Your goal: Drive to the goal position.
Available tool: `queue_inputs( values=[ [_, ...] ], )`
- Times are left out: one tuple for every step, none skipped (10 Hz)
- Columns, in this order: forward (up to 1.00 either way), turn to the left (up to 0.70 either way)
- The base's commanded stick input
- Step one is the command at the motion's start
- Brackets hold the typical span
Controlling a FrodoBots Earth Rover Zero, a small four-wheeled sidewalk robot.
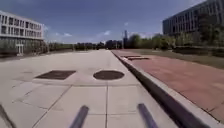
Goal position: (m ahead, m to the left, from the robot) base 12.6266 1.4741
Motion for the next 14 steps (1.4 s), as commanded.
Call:
queue_inputs(
  values=[
    [0.7, 0.0],
    [0.7, 0.0],
    [0.7, 0.0],
    [0.7, 0.0],
    [0.7, 0.0],
    [0.7, 0.0],
    [0.7, 0.0],
    [0.7, 0.0],
    [0.7, 0.0],
    [0.7, 0.0],
    [0.7, 0.0],
    [0.7, 0.0],
    [0.7, 0.0],
    [0.7, 0.0]
  ],
)
